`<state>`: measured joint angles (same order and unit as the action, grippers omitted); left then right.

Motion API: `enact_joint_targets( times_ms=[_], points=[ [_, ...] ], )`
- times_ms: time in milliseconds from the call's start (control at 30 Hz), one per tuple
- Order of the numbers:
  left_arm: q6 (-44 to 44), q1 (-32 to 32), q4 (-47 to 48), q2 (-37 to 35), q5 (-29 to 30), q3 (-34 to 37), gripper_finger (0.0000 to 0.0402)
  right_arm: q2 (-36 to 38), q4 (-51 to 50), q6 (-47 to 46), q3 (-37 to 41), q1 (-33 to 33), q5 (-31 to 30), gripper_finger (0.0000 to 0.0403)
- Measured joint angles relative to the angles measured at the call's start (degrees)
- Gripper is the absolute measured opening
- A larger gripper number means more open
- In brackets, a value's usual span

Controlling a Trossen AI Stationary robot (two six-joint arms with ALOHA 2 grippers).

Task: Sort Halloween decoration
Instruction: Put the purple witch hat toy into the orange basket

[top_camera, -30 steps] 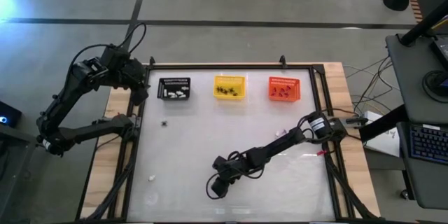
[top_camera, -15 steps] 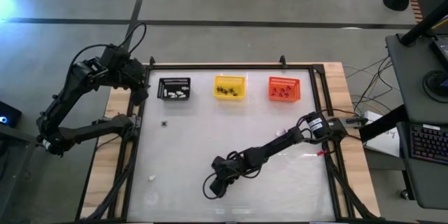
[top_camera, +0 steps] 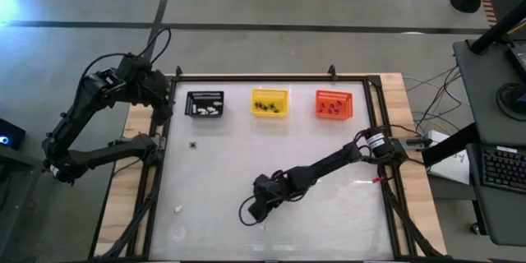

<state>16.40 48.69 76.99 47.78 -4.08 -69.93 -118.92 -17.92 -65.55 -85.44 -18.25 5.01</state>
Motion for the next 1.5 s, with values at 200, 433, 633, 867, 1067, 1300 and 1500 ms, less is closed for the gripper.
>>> enact_joint_targets(
  times_ms=[200, 433, 633, 867, 1067, 1300, 1500],
  points=[
    [0.0, 0.0, -0.16, -1.01, 0.0, 0.0, 0.0157, 7.15, -17.26, -1.11, -0.03, 1.11, -5.89, 0.0008],
    [0.0, 0.01, -0.65, -1.21, 0.01, 0.0, 0.0157, 14.18, -30.26, -1.39, 0.08, 3.36, -10.14, 0.0008],
    [-0.02, 0.0, -0.98, -0.59, 0.01, 0.0, 0.0157, 17.88, -38.27, -0.76, 2.22, 5.25, -11.3, 0.0008],
    [0.0, 0.02, -1.07, 0.43, 0.02, 0.0, 0.0157, 20.42, -42.69, 2.65, 5.84, 8.48, -11.22, 0.0008],
    [-0.53, 0.01, -1.09, 0.46, 0.03, 0.0, 0.0157, 23.61, -43.38, 7.94, 9.06, 12.38, -11.12, 0.0008],
    [-2.41, 0.01, -1.17, 0.65, 0.35, 0.0, 0.0157, 30.14, -43.4, 14.29, 14.18, 18.81, -12.55, 0.0008],
    [-5.15, 0.0, -1.38, 1.01, 0.41, 0.0, 0.0157, 36.89, -43.13, 19.65, 19.46, 26.35, -12.76, 0.0008]
  ],
)
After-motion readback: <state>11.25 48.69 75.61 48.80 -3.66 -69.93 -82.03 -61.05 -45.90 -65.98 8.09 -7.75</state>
